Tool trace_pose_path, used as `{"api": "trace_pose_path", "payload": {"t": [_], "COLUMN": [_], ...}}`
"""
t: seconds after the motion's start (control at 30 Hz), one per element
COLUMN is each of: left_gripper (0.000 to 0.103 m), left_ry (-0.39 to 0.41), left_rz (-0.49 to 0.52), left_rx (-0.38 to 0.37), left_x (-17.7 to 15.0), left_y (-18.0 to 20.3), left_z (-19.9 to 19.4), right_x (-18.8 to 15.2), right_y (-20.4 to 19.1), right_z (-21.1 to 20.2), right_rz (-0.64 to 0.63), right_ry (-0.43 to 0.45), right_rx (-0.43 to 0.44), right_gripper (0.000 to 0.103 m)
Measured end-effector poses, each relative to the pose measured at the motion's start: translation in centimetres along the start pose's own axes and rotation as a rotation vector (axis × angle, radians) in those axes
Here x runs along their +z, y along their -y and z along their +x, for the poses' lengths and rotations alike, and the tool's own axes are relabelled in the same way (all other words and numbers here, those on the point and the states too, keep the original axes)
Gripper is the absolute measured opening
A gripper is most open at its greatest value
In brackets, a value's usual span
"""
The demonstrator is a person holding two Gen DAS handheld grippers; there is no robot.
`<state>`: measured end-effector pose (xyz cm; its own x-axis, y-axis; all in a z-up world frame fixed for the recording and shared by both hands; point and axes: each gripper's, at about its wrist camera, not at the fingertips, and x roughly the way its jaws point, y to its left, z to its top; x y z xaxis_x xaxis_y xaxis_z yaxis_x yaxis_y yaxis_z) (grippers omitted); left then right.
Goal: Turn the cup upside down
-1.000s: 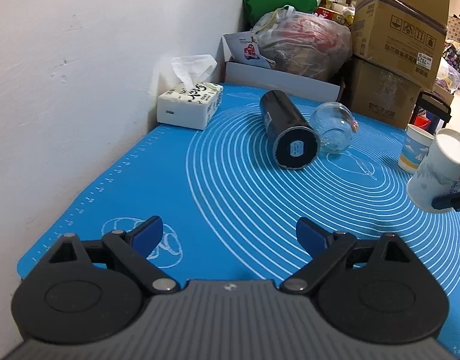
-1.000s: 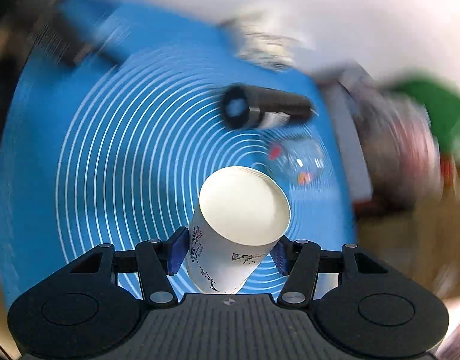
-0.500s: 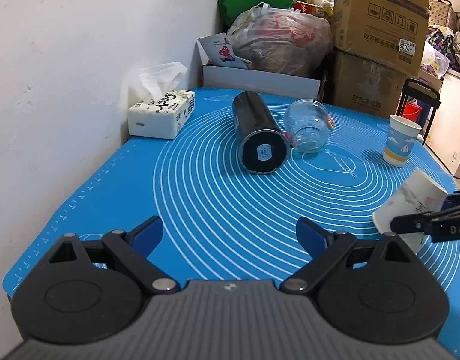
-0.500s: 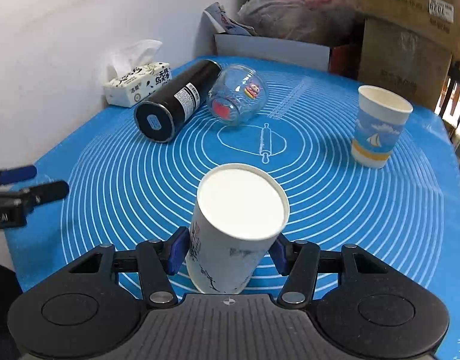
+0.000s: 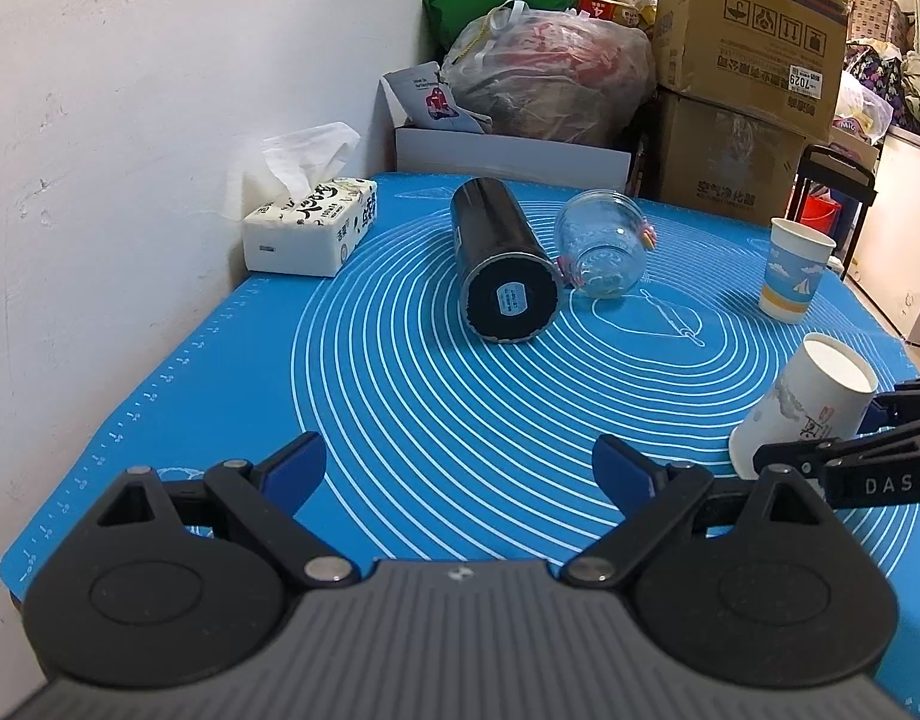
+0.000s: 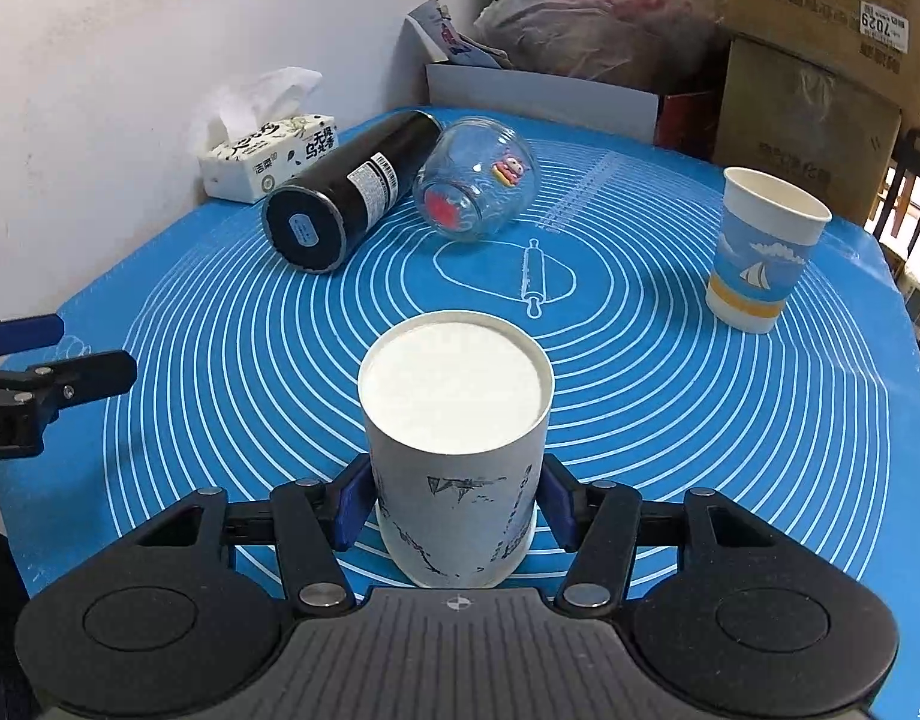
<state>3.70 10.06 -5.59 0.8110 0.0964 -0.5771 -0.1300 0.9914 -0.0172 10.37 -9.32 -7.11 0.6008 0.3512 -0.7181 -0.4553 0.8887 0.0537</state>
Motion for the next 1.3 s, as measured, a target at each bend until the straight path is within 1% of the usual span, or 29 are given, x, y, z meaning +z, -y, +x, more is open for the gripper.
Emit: {"api": "trace_pose_path", "payload": {"t": [0.03, 0.1, 0.17, 0.2, 0.27, 0.33, 0.4, 0.63, 0.77, 0.9, 1.03, 1.3], "left_gripper": [0.095, 0.095, 0.095, 0.095, 0.095, 0.095, 0.095, 0.095, 0.095, 0.095, 0.095, 0.095], "left_ry": [-0.001, -0.003, -0.006, -0.008, -0.012, -0.012, -0.010, -0.017, -0.037, -0.027, -0.035, -0.032], "left_rz": [-0.001, -0.002, -0.007, -0.010, -0.014, -0.011, -0.005, 0.027, 0.044, 0.047, 0.062, 0.106], "left_rx": [0.000, 0.004, 0.010, 0.010, 0.007, 0.002, -0.004, -0.042, -0.076, -0.076, -0.090, -0.109], "left_x": [0.0, 0.0, 0.0, 0.0, 0.1, 0.1, 0.2, 0.0, -0.5, -1.2, -1.7, -2.7], "left_y": [0.0, 0.0, 0.0, 0.0, 0.1, 0.4, 0.8, 2.9, 4.3, 5.2, 5.8, 6.9], "left_z": [0.0, 0.0, -0.1, -0.1, -0.3, -0.7, -1.2, -3.5, -4.9, -6.5, -8.0, -9.8], "right_x": [0.0, -0.1, -0.2, -0.3, -0.4, -0.5, -0.7, -2.8, -4.4, -5.9, -7.1, -8.9], "right_y": [-0.1, -0.2, -0.2, -0.2, -0.1, 0.0, 0.0, 0.4, -0.1, -0.3, -0.7, -1.2], "right_z": [0.0, 0.0, -0.1, -0.2, -0.6, -1.4, -2.2, -6.7, -9.2, -11.7, -13.4, -15.9], "right_rz": [-0.002, -0.004, 0.003, 0.010, 0.023, 0.037, 0.049, 0.116, 0.120, 0.154, 0.168, 0.213], "right_ry": [0.001, 0.006, 0.012, 0.014, 0.027, 0.041, 0.041, 0.079, 0.096, 0.116, 0.128, 0.154], "right_rx": [-0.003, -0.012, -0.013, -0.010, -0.009, -0.012, -0.013, -0.028, -0.083, -0.101, -0.137, -0.141], "right_gripper": [0.061, 0.066, 0.068, 0.071, 0.079, 0.089, 0.095, 0.102, 0.102, 0.103, 0.103, 0.103]}}
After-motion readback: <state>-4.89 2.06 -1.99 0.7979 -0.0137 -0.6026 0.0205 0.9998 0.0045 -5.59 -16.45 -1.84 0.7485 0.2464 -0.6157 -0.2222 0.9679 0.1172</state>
